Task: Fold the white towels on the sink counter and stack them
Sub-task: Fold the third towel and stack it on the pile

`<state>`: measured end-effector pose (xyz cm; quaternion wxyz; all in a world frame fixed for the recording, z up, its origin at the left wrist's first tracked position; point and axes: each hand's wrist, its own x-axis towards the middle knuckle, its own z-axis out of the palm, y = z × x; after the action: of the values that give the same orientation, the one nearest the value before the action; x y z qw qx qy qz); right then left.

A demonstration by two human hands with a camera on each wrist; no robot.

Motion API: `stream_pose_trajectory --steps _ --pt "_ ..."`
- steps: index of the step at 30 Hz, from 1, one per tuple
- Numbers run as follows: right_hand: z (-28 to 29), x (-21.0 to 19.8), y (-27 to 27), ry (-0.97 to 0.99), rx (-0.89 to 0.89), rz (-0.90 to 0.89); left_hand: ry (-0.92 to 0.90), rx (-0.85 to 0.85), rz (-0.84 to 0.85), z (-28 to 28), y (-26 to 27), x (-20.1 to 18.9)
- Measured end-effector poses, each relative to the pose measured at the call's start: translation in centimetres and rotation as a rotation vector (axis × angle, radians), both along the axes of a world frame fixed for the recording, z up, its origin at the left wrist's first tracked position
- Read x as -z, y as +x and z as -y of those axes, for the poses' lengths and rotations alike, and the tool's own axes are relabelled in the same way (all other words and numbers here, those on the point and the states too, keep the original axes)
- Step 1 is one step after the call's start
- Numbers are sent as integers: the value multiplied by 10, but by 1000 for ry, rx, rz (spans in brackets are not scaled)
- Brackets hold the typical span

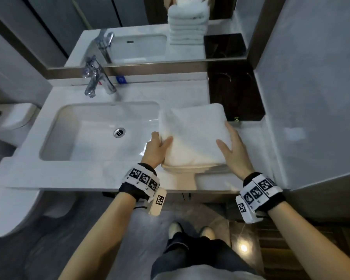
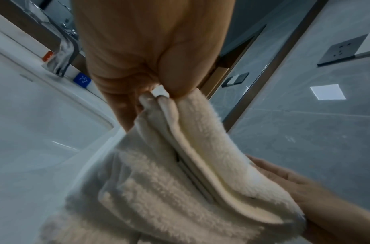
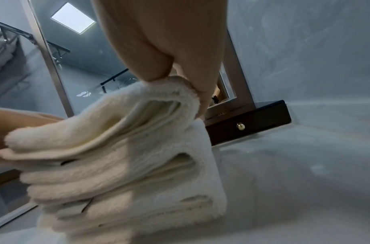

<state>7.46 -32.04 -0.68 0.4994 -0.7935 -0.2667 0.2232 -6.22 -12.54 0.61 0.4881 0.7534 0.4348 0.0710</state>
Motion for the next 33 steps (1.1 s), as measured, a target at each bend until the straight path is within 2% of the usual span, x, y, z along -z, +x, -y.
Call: stream_pose_trajectory --steps 2,3,5,7,9,11,13,17,21,23,24,25,26,28,29,31,33 --pt "1 3 5 -96 3 29 0 25 -50 2 3 -2" --pt "2 3 8 -155 16 63 58 33 -82 3 3 -2" --pt "-1 -1 13 -194 29 215 379 68 -117 6 5 -2" --pt "-12 -4 15 -196 -25 440 708 228 -80 13 15 -3" --pt "-31 -2 18 -280 -123 587 804 416 -106 19 27 3" --pt "-48 6 21 -424 -192 614 726 479 -210 16 36 13" --pt "-58 18 25 -517 -219 596 630 470 -245 7 39 26" --pt "-60 38 29 -520 -225 584 581 459 -211 0 42 43" --pt "-61 42 39 -426 -280 466 524 461 -181 -3 44 48" --pt "-54 38 44 -269 -290 294 519 401 -67 -3 41 46" --pt "-49 35 45 -171 -266 162 498 311 17 -3 38 45" --pt "-42 33 46 -68 -216 1 432 179 99 -2 35 44" --pt "-35 30 45 13 -141 -176 287 32 157 -3 32 42" --pt "-23 28 42 54 -20 -487 -161 -188 174 -6 26 39" --pt "-18 28 39 28 6 -565 -352 -228 147 -7 22 40" --pt "-12 28 34 -20 8 -611 -499 -225 83 -4 16 39" --pt "-7 28 33 -65 -17 -641 -495 -217 73 0 10 37"
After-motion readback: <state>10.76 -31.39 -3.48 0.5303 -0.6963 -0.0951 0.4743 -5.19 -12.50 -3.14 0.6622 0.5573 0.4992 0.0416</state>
